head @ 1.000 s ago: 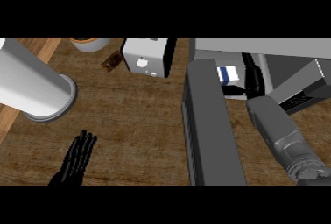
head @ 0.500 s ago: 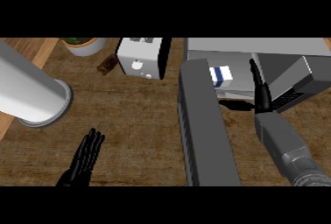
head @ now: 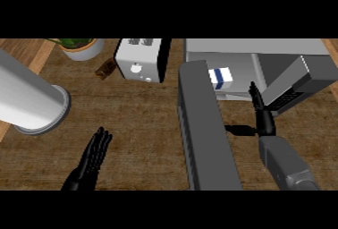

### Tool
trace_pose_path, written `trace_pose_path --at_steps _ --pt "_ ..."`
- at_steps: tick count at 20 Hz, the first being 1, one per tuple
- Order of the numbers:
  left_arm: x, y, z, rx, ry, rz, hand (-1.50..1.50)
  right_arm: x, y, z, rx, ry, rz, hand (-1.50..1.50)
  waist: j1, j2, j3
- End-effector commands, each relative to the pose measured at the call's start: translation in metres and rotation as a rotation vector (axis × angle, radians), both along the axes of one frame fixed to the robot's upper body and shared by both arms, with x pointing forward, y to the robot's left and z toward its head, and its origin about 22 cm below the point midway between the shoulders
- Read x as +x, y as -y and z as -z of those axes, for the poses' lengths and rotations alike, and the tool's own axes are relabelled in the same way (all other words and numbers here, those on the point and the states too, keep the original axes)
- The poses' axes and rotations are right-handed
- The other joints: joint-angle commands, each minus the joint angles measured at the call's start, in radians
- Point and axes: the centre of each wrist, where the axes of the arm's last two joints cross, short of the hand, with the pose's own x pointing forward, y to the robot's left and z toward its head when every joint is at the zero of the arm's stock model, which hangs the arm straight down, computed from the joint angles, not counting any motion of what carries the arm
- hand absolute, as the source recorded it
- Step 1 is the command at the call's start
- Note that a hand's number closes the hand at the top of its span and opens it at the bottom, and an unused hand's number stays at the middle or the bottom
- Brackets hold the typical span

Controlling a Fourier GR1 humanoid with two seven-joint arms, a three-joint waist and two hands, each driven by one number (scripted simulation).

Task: Pick up the milk, place it into the microwave and close the microwave

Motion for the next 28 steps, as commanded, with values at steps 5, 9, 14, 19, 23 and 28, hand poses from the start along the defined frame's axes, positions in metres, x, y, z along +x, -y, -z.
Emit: trace_pose_path --at_steps 5,9,14,19,23,28 --pt "0.006 0.015 0.007 -0.031 -0.012 0.037 -1.50 -0.036 0.032 0.021 0.227 0.024 -0.085 -1.50 -0.028 -0.010 -0.002" --pt "0.009 0.026 -0.022 -0.039 -0.056 0.160 -1.50 -0.057 0.022 0.038 0.305 0.035 -0.111 -1.50 -0.039 -0.015 -0.002" --pt "0.005 0.011 0.019 0.080 -0.084 0.162 1.50 -0.079 0.031 0.047 0.357 0.063 -0.133 -1.50 -0.043 -0.017 -0.004" --pt "0.017 0.031 0.013 0.199 -0.108 0.223 1.50 -0.090 0.050 0.042 0.367 0.071 -0.153 -1.50 -0.056 -0.020 -0.004" --pt "0.013 0.035 0.031 0.342 -0.110 0.320 1.50 -0.102 0.074 0.032 0.341 0.096 -0.153 -1.50 -0.073 -0.024 -0.005" --pt "0.022 0.070 0.037 0.366 -0.145 0.424 1.50 -0.115 0.079 0.018 0.341 0.119 -0.165 -1.50 -0.076 -0.024 -0.006"
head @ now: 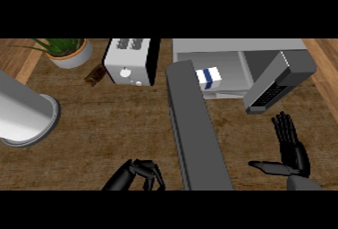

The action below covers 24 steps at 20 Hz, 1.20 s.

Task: Pick up the milk, place it into the microwave and close the microwave

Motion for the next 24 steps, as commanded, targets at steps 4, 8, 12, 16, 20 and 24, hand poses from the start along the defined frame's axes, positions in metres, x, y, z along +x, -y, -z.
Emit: trace_pose_path --at_steps 4,8,12,16,20,24 --pt "0.006 0.054 0.010 0.023 -0.024 0.113 1.50 -0.042 0.028 -0.027 0.055 0.099 -0.072 -1.50 -0.003 0.000 -0.001" --pt "0.024 0.079 0.023 0.021 -0.021 0.146 1.50 -0.048 0.023 -0.053 0.067 0.113 -0.097 -1.50 -0.010 0.003 -0.002" --pt "0.024 0.110 0.025 0.038 -0.013 0.158 1.50 -0.051 0.023 -0.068 0.100 0.145 -0.146 -1.50 -0.027 0.010 -0.002" --pt "0.028 0.119 0.034 0.061 -0.017 0.169 1.50 -0.044 0.030 -0.102 0.086 0.177 -0.211 -1.50 -0.049 0.014 -0.003" --pt "0.043 0.130 0.025 0.079 0.038 0.123 1.50 -0.056 0.021 -0.104 0.096 0.175 -0.250 -1.50 -0.088 0.019 -0.003" --pt "0.072 0.140 -0.003 0.083 0.035 0.082 1.50 -0.040 0.021 -0.127 0.062 0.184 -0.293 -1.50 -0.122 0.029 -0.004"
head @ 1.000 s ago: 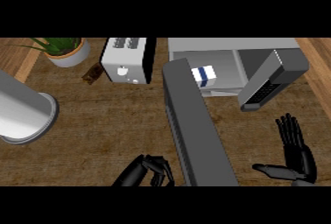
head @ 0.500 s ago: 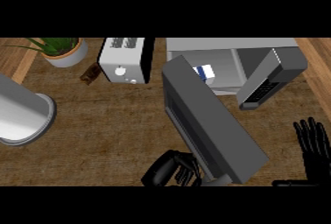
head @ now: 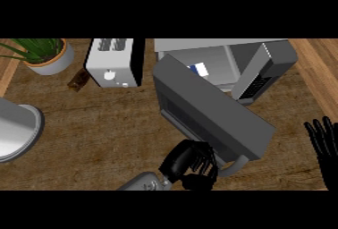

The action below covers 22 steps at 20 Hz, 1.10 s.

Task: Pick up the milk, place it into the microwave and close the microwave

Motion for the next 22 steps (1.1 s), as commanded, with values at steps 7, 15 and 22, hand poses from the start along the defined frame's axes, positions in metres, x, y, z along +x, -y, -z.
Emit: trace_pose_path --at_steps 7,15,22 --pt "0.042 0.013 -0.050 -0.225 0.075 -0.205 1.50 0.014 -0.001 -0.035 -0.009 0.089 -0.101 -1.50 -0.100 0.028 -0.008" --pt "0.066 0.018 -0.070 -0.300 0.162 -0.273 -1.50 0.026 -0.005 -0.056 0.000 0.135 -0.160 -1.50 -0.165 0.045 -0.004" --pt "0.084 0.021 -0.082 -0.324 0.206 -0.318 -1.50 0.038 -0.004 -0.071 0.022 0.168 -0.200 -1.50 -0.200 0.062 -0.002"
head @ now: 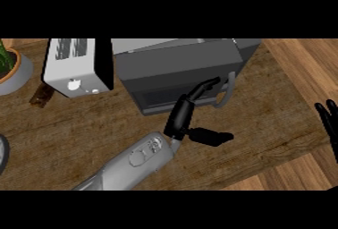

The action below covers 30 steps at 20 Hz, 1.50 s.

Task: Pick up the milk, place it into the microwave and close the microwave

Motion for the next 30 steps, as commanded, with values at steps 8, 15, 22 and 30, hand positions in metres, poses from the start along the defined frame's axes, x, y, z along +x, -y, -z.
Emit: trace_pose_path --at_steps 8,15,22,30 --pt "0.029 0.003 -0.022 -0.037 0.051 -0.073 -1.50 0.015 0.001 -0.023 0.027 0.040 -0.096 -1.50 -0.058 0.023 0.003" --pt "0.035 0.004 -0.024 -0.052 0.059 -0.086 -1.50 0.025 -0.001 -0.037 0.013 0.050 -0.154 -1.50 -0.075 0.029 0.003" --pt "0.039 0.004 -0.025 -0.063 0.075 -0.102 -1.50 0.029 0.004 -0.047 0.007 0.058 -0.160 -1.50 -0.098 0.032 0.003" --pt "0.041 0.003 -0.021 -0.072 0.096 -0.128 -1.50 0.033 0.011 -0.056 0.008 0.053 -0.158 -1.50 -0.108 0.034 0.004"
